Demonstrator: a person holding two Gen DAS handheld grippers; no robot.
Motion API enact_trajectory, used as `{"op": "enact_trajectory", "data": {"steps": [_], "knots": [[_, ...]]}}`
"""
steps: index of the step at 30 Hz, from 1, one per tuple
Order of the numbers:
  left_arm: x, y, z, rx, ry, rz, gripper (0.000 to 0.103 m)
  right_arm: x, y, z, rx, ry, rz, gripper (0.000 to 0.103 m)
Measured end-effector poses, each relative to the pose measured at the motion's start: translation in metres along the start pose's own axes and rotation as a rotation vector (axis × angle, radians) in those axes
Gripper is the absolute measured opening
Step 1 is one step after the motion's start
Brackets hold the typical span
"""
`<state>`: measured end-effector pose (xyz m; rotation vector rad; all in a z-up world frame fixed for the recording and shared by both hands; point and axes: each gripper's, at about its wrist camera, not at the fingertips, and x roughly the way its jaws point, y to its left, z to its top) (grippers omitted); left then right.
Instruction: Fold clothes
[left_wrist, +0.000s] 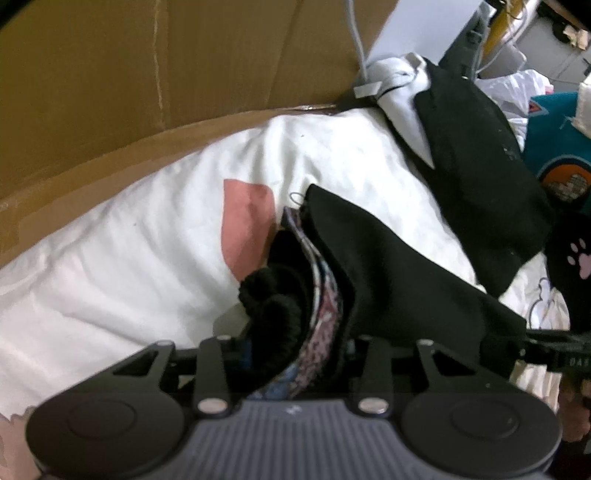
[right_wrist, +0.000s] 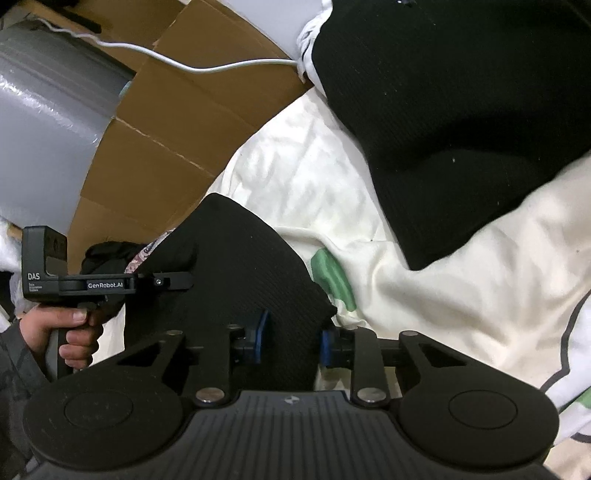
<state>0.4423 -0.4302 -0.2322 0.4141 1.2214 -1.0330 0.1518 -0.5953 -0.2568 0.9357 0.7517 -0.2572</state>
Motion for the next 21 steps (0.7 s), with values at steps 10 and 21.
{"op": "enact_trajectory", "data": {"steps": [10,21], "knots": [[0.015,-0.004,0.005,-0.004,0.033,0.043,0.057,0.006,-0.004,-0.004,0.035,0.057,-0.003,0.039],[0.004,-0.026,0.008,0.012,0.046,0.152,0.038,0.001,0.003,-0.004,-0.02,0.05,0.048,0.012]]}}
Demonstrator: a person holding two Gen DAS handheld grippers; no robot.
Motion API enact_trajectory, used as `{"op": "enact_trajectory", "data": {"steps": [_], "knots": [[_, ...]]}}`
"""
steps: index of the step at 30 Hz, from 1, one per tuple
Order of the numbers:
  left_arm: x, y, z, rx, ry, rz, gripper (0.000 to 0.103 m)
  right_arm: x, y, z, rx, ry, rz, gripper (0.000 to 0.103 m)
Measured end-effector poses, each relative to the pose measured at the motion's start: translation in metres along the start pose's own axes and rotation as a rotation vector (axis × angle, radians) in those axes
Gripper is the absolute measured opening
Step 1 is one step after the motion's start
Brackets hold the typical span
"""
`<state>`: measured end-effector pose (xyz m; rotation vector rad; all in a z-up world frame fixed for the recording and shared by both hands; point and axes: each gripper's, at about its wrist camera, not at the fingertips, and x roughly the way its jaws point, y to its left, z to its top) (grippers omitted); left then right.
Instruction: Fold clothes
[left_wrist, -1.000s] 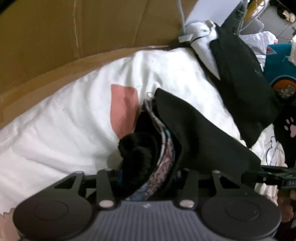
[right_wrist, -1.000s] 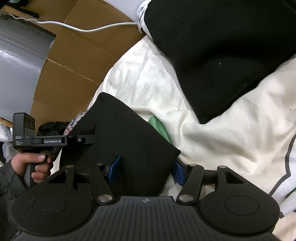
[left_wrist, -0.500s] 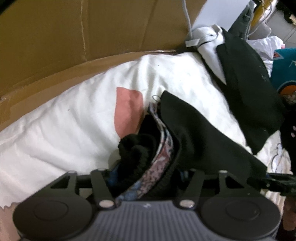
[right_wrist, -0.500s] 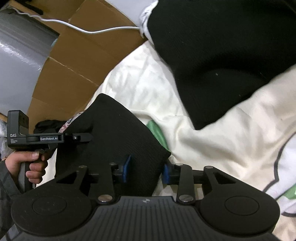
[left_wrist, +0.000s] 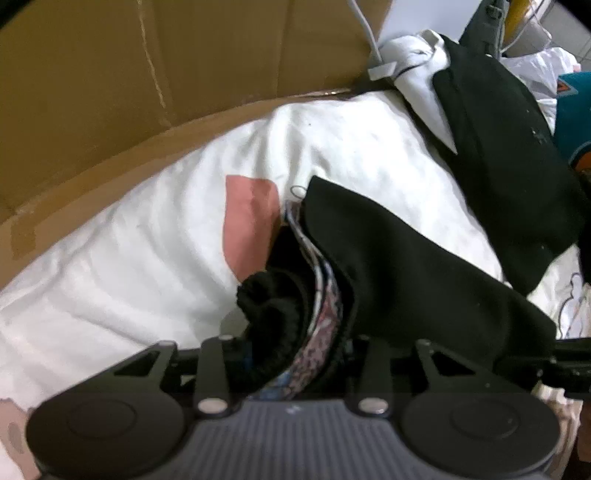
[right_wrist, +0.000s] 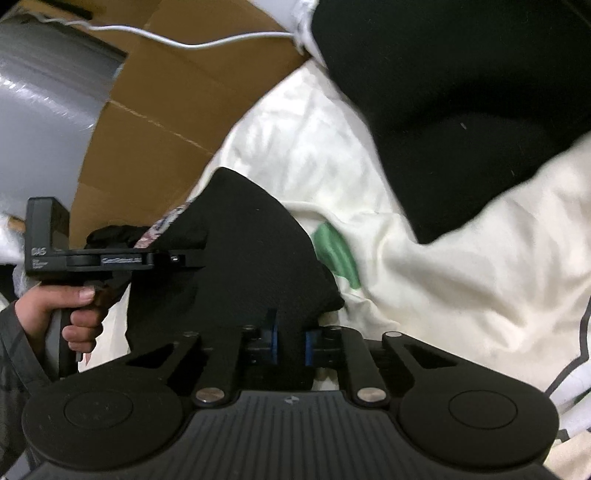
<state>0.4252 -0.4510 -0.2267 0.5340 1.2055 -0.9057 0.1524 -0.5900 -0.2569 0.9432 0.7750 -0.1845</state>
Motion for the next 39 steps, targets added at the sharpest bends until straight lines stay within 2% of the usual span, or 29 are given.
{"op": "enact_trajectory", "data": {"steps": [5,9,16,24,32,39], "knots": [[-0.016,-0.003,-0.006,-0.054,-0.018,0.058,0.036,-0.002,0.007,0.002,-0.061,-0.015,-0.004,0.011],[-0.035,-0.006,-0.008,-0.107,-0.042,0.097,0.036,-0.005,0.007,0.015,-0.067,0.006,0.038,0.011],[-0.061,0.006,-0.014,-0.252,-0.082,0.145,0.036,-0.006,0.033,0.042,-0.166,0.019,0.065,0.011],[-0.078,0.028,-0.025,-0.348,-0.162,0.123,0.036,0.023,0.062,0.084,-0.265,0.131,0.023,0.01],[-0.089,0.041,-0.034,-0.43,-0.241,0.087,0.036,0.026,0.096,0.107,-0.37,0.158,-0.02,0.01],[-0.106,0.037,-0.037,-0.453,-0.305,0.063,0.035,0.023,0.126,0.13,-0.465,0.138,-0.068,0.01]]}}
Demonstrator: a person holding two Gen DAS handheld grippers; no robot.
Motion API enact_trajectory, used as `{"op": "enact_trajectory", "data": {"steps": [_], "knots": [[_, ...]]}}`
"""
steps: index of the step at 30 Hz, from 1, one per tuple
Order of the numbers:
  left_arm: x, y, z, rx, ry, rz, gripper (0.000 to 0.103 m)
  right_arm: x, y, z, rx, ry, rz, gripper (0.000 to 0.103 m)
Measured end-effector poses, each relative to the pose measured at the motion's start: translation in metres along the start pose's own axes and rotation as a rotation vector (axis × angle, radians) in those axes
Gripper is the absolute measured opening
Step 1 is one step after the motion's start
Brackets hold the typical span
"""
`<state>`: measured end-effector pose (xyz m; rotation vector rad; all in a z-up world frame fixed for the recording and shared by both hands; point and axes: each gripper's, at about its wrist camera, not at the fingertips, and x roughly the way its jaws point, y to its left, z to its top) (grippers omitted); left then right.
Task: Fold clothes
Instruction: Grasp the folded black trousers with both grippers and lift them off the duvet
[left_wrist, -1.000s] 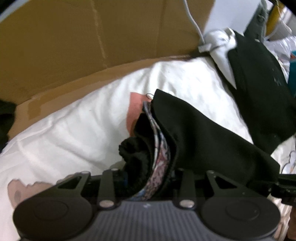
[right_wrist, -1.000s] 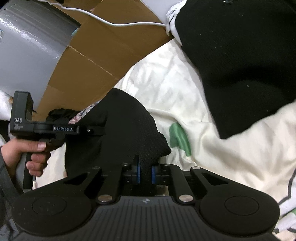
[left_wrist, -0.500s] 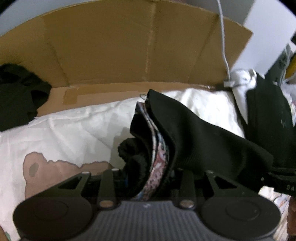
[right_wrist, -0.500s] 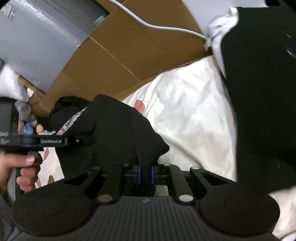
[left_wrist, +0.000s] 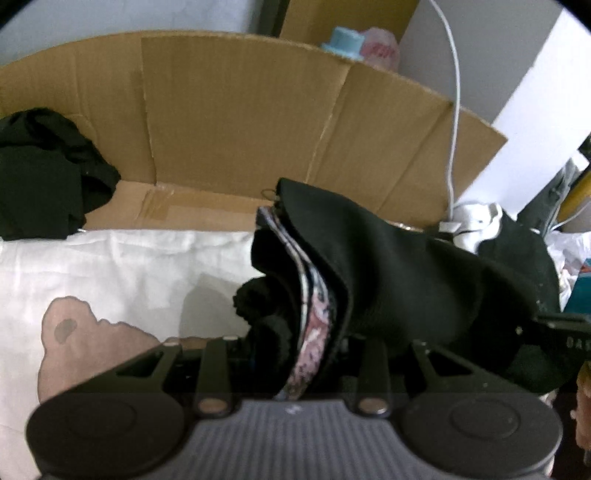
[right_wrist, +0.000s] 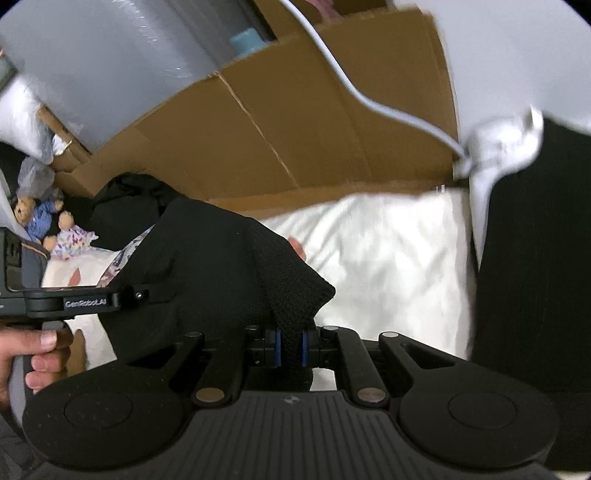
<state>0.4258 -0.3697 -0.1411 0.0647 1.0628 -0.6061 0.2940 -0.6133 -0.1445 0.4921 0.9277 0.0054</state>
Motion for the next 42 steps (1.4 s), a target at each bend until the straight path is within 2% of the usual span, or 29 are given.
{"op": "enact_trajectory", "data": {"steps": [7,11,22,33,42], "knots": [[-0.011,0.0,0.001,-0.037,-0.048,-0.017,0.035,-0.006,0.013,0.028,-0.055,-0.008,-0.062,0.01],[-0.019,0.006,0.003,-0.078,-0.081,-0.051,0.035,-0.012,0.026,0.04,-0.109,-0.016,-0.085,0.01],[-0.047,-0.013,0.011,-0.079,-0.167,-0.068,0.035,-0.051,0.054,0.072,-0.21,-0.092,-0.112,0.01],[-0.064,-0.017,0.02,-0.105,-0.251,-0.059,0.035,-0.069,0.071,0.098,-0.297,-0.143,-0.133,0.009],[-0.089,-0.026,0.03,-0.095,-0.288,-0.007,0.035,-0.074,0.086,0.108,-0.335,-0.163,-0.124,0.009]]}}
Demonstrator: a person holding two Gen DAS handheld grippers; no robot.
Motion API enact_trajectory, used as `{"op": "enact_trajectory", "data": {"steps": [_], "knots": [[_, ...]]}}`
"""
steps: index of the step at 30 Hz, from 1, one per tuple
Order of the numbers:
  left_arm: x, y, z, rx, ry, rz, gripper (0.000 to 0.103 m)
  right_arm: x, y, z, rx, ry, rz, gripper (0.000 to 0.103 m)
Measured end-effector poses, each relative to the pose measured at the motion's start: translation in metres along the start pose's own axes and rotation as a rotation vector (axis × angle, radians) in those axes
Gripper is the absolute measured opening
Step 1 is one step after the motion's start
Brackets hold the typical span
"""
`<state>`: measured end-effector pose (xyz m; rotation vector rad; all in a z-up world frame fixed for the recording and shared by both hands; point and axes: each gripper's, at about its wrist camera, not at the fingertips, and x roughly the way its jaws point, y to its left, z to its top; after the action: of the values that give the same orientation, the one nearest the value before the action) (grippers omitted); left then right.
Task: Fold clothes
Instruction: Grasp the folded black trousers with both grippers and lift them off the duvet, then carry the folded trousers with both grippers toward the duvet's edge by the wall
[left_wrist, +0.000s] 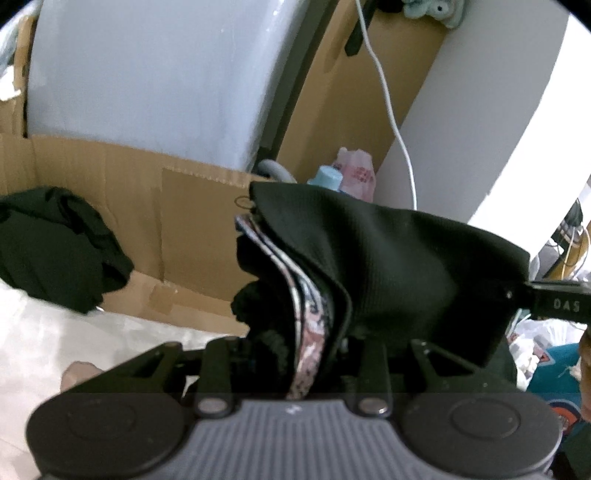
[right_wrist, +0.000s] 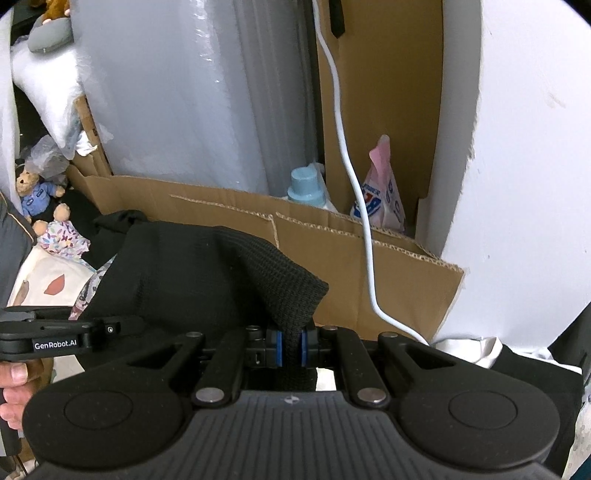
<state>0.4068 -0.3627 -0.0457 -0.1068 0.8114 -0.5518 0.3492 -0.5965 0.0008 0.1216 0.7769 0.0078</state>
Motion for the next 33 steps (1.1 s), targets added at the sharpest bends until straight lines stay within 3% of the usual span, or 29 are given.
{"op": "enact_trajectory", "data": {"steps": [14,33], "knots": [[-0.086,-0.03,0.004,-0.06,0.024,0.081,0.035,-0.056,0.021,0.017,-0.034,-0.048,0.049,0.009],[-0.187,-0.05,-0.016,-0.111,-0.097,0.132,0.035,-0.147,0.07,0.025,-0.105,-0.089,0.075,0.009]]}}
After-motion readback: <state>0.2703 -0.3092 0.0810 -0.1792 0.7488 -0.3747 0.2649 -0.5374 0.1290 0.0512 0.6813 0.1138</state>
